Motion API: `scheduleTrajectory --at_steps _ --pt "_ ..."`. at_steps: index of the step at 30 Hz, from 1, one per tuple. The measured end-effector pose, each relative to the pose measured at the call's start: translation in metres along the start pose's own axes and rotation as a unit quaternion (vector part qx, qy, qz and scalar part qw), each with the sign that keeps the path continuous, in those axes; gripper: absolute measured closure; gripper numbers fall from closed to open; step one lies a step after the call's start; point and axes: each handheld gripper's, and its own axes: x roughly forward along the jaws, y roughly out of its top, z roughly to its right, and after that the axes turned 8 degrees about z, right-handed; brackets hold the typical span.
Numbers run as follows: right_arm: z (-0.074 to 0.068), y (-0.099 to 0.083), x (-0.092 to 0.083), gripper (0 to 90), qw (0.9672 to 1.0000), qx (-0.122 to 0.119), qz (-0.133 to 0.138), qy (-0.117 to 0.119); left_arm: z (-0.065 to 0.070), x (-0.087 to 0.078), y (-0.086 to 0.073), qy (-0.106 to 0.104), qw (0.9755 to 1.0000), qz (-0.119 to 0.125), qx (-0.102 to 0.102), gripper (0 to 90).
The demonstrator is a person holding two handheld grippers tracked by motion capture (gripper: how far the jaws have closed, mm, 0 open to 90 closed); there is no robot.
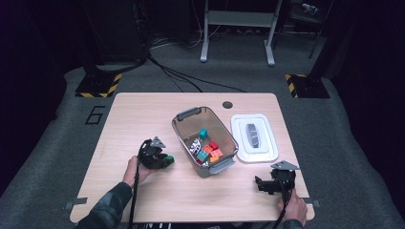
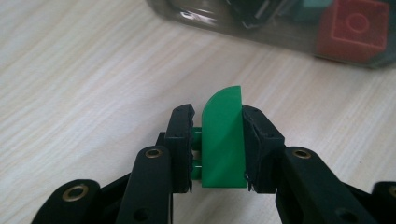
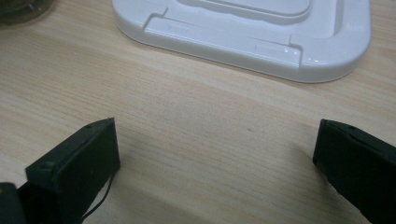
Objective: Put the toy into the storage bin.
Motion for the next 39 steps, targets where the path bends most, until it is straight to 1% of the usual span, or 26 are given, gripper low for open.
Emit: scheduleTrajectory --at_steps 1,3,5,6,10,11,12,15,19,22,25,26,29,30,31,33,34,39 --pt "0.0 0.0 0.0 0.0 1.0 0.0 0.0 0.0 -0.001 -0.002 0.001 0.006 1.0 0.002 0.003 66.7" --pt "0.0 0.0 0.0 0.0 1.0 0.0 0.0 0.0 -0.003 -0.005 0.004 0.006 1.0 0.004 -0.006 66.7" --pt "0.0 0.0 0.0 0.0 1.0 0.0 0.0 0.0 -0.005 -0.011 0.008 0.013 0.9999 0.008 -0.006 66.7" --pt "0.0 0.0 0.0 0.0 1.0 0.0 0.0 0.0 -0.006 -0.014 0.011 0.014 0.9998 0.013 -0.011 66.7" --pt "0.0 0.0 0.0 0.0 1.0 0.0 0.0 0.0 -0.011 -0.025 0.022 0.023 0.9996 0.014 -0.007 66.8" --pt "0.0 0.0 0.0 0.0 1.0 0.0 0.0 0.0 -0.012 -0.027 0.025 0.028 0.9995 0.015 -0.007 66.8" --pt "0.0 0.0 0.0 0.0 1.0 0.0 0.0 0.0 -0.014 -0.029 0.027 0.029 0.9994 0.019 -0.008 66.8" --pt "0.0 0.0 0.0 0.0 1.0 0.0 0.0 0.0 -0.017 -0.035 0.035 0.033 0.9992 0.021 -0.009 66.8" --pt "0.0 0.0 0.0 0.0 1.0 0.0 0.0 0.0 -0.019 -0.042 0.046 0.036 0.999 0.025 -0.005 66.8" --pt "0.0 0.0 0.0 0.0 1.0 0.0 0.0 0.0 -0.021 -0.048 0.056 0.044 0.9987 0.025 0.002 66.8" --pt "0.0 0.0 0.0 0.0 1.0 0.0 0.0 0.0 -0.022 -0.055 0.068 0.053 0.998 0.031 0.011 66.8" --pt "0.0 0.0 0.0 0.0 1.0 0.0 0.0 0.0 -0.023 -0.058 0.073 0.052 0.9981 0.03 0.011 66.8" --pt "0.0 0.0 0.0 0.0 1.0 0.0 0.0 0.0 -0.023 -0.064 0.085 0.058 0.9974 0.037 0.018 66.8" --pt "0.0 0.0 0.0 0.0 1.0 0.0 0.0 0.0 -0.022 -0.066 0.089 0.062 0.997 0.042 0.02 66.8" --pt "0.0 0.0 0.0 0.0 1.0 0.0 0.0 0.0 -0.022 -0.066 0.092 0.063 0.9968 0.042 0.025 66.8" --pt "0.0 0.0 0.0 0.0 1.0 0.0 0.0 0.0 -0.021 -0.067 0.1 0.065 0.9964 0.047 0.025 66.8" --pt "0.0 0.0 0.0 0.0 1.0 0.0 0.0 0.0 -0.02 -0.068 0.105 0.065 0.9962 0.047 0.031 66.8" --pt "0.0 0.0 0.0 0.0 1.0 0.0 0.0 0.0 -0.017 -0.068 0.124 0.067 0.9955 0.054 0.041 66.8"
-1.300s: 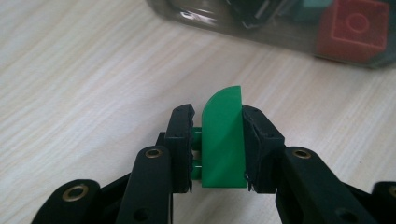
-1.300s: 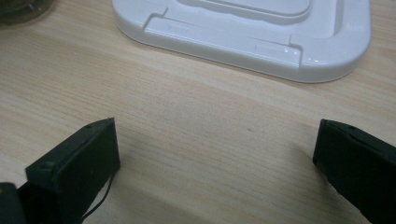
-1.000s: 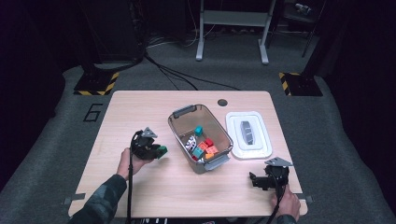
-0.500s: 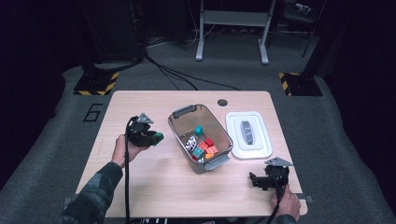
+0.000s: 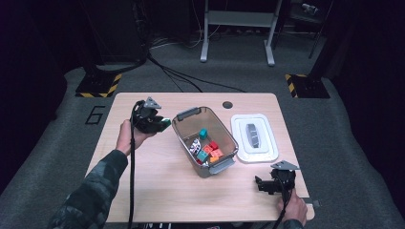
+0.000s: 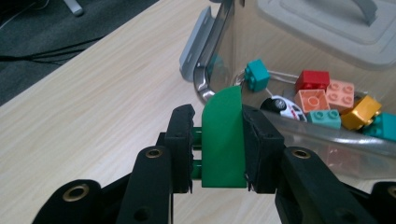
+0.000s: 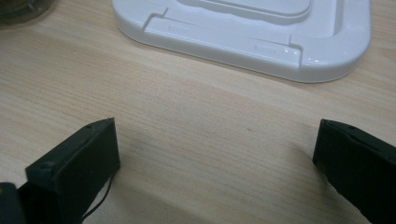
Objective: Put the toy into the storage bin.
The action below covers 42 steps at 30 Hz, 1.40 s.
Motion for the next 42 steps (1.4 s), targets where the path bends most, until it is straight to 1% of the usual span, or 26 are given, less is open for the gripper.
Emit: scheduleTrajectory --at_steps 4,5,6,9,10,13,15,17,20,21,23,25,26,27,29,30,31,32,33,34,35,36,37,39,40,42 --pt "0.0 0.0 0.0 0.0 1.0 0.001 0.0 0.0 0.002 0.004 0.013 0.001 0.9999 0.002 0.011 66.8" --pt "0.0 0.0 0.0 0.0 1.0 0.0 0.0 0.0 0.003 0.006 0.016 -0.002 1.0 0.001 0.008 66.8" --pt "0.0 0.0 0.0 0.0 1.0 0.0 0.0 0.0 0.003 0.007 0.019 -0.001 0.9999 0.001 0.012 66.8" --pt "0.0 0.0 0.0 0.0 1.0 0.0 0.0 0.0 0.005 0.013 0.026 -0.002 0.9999 0.004 0.013 66.8" --pt "0.0 0.0 0.0 0.0 1.0 0.0 0.0 0.0 0.005 0.015 0.028 -0.006 0.9999 0.007 0.012 66.8" --pt "0.0 0.0 0.0 0.0 1.0 0.0 -0.001 0.0 0.008 0.021 0.032 -0.009 0.9997 0.005 0.021 66.7" --pt "0.0 0.0 0.0 0.0 1.0 -0.001 0.0 0.001 0.01 0.025 0.032 -0.01 0.9997 0.005 0.02 66.7" --pt "0.0 0.0 0.0 0.0 1.0 0.001 -0.001 0.0 0.012 0.03 0.033 -0.017 0.9996 0.004 0.021 66.7" --pt "0.0 0.0 0.0 0.0 1.0 0.001 -0.001 0.0 0.015 0.038 0.032 -0.024 0.9994 0.003 0.026 66.6" --pt "0.0 0.0 0.0 0.0 1.0 0.0 0.0 0.0 0.016 0.041 0.031 -0.022 0.9994 0.0 0.029 66.6" --pt "0.0 0.0 0.0 0.0 1.0 0.001 0.0 0.0 0.016 0.047 0.028 -0.024 0.9994 -0.003 0.025 66.6" --pt "0.0 0.0 0.0 0.0 1.0 0.001 -0.001 0.0 0.017 0.052 0.024 -0.021 0.9995 -0.007 0.024 66.5" --pt "0.0 0.0 0.0 0.0 1.0 0.0 -0.001 0.001 0.017 0.054 0.022 -0.027 0.9994 -0.009 0.019 66.5" --pt "0.0 0.0 0.0 0.0 1.0 0.0 0.0 0.0 0.017 0.055 0.021 -0.026 0.9992 -0.012 0.026 66.5" --pt "0.0 0.0 0.0 0.0 1.0 0.0 -0.001 0.0 0.018 0.058 0.02 -0.027 0.9991 -0.014 0.028 66.3" --pt "0.0 0.0 0.0 0.0 1.0 0.001 0.0 0.0 0.019 0.06 0.02 -0.026 0.9989 -0.019 0.033 66.2" --pt "0.0 0.0 0.0 0.0 1.0 0.0 0.0 0.0 0.02 0.061 0.019 -0.024 0.9991 -0.017 0.032 66.1" --pt "0.0 0.0 0.0 0.0 1.0 0.0 0.0 0.0 0.019 0.062 0.019 -0.027 0.9989 -0.021 0.033 65.9" --pt "0.0 0.0 0.0 0.0 1.0 0.0 -0.001 0.0 0.02 0.062 0.018 -0.026 0.9988 -0.023 0.034 65.5" --pt "0.0 0.0 0.0 0.0 1.0 0.0 0.0 0.0 0.021 0.063 0.018 -0.021 0.999 -0.026 0.03 62.5" --pt "0.0 0.0 0.0 0.0 1.0 0.0 -0.001 0.001 0.02 0.063 0.018 -0.023 0.9988 -0.031 0.031 57.4" --pt "0.0 0.0 0.0 0.0 1.0 0.0 0.0 0.0 0.02 0.062 0.017 -0.022 0.9989 -0.03 0.029 53.1" --pt "0.0 0.0 0.0 0.0 1.0 0.0 -0.001 0.001 0.02 0.06 0.017 -0.016 0.9991 -0.028 0.027 49.2" --pt "0.0 0.0 0.0 0.0 1.0 0.0 0.0 0.0 0.019 0.055 0.016 -0.018 0.9994 -0.02 0.022 40.7" --pt "0.0 0.0 0.0 0.0 1.0 0.0 0.0 0.0 0.019 0.051 0.015 -0.017 0.9996 -0.016 0.013 37.0" --pt "0.0 0.0 0.0 0.0 1.0 0.0 0.0 0.001 0.016 0.043 0.014 -0.018 0.9998 -0.008 0.008 30.5"
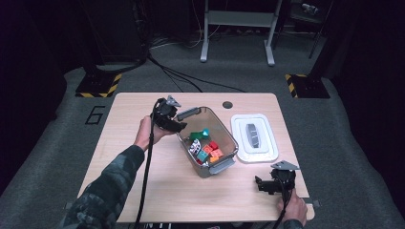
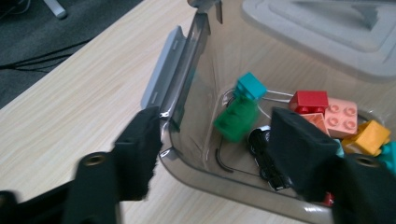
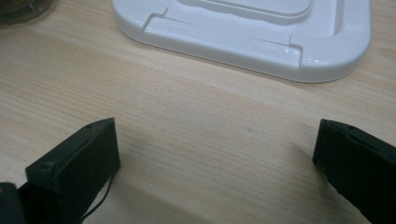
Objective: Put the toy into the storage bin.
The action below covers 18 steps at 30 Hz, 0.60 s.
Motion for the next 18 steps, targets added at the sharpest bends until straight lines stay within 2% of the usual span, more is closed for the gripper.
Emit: scheduleTrajectory --at_steps 4,10,18 --pt "0.0 0.0 0.0 0.0 1.0 0.0 0.0 0.0 -0.004 -0.016 -0.009 0.009 0.9998 0.014 -0.01 22.4" --pt "0.0 0.0 0.0 0.0 1.0 0.0 -0.001 0.0 -0.014 -0.034 -0.035 0.019 0.9987 0.027 -0.038 16.6" --pt "0.0 0.0 0.0 0.0 1.0 0.0 0.0 0.0 -0.03 -0.045 -0.079 0.028 0.9965 0.021 -0.076 14.5"
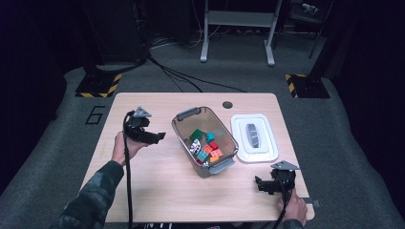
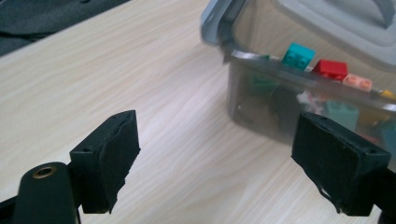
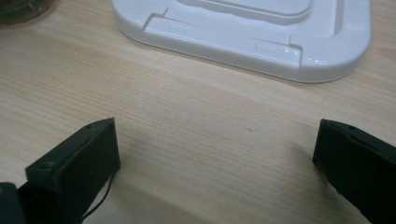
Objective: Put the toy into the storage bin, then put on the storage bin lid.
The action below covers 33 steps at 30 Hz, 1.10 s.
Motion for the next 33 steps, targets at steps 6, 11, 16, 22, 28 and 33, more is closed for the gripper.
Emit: scheduleTrajectory --at_steps 6,11,16,22,28,33 --pt "0.0 0.0 0.0 0.0 1.0 0.0 0.001 0.0 -0.011 -0.001 -0.028 0.014 0.9995 -0.004 -0.027 12.3" --pt "0.0 0.0 0.0 0.0 1.0 -0.001 0.0 0.0 -0.022 0.001 -0.051 0.022 0.9983 -0.011 -0.053 10.7" --pt "0.0 0.0 0.0 0.0 1.0 0.0 0.0 0.0 -0.03 0.008 -0.079 0.043 0.9961 -0.029 -0.071 8.1" --pt "0.0 0.0 0.0 0.0 1.0 0.0 0.0 0.0 -0.039 0.016 -0.111 0.061 0.9936 -0.048 -0.082 2.3" --pt "0.0 0.0 0.0 0.0 1.0 -0.002 -0.001 0.0 -0.041 0.02 -0.135 0.08 0.9942 -0.039 -0.06 0.3" --pt "-0.001 0.001 0.001 0.0 1.0 -0.002 -0.001 -0.001 -0.04 0.018 -0.142 0.067 0.9964 -0.011 -0.05 0.1"
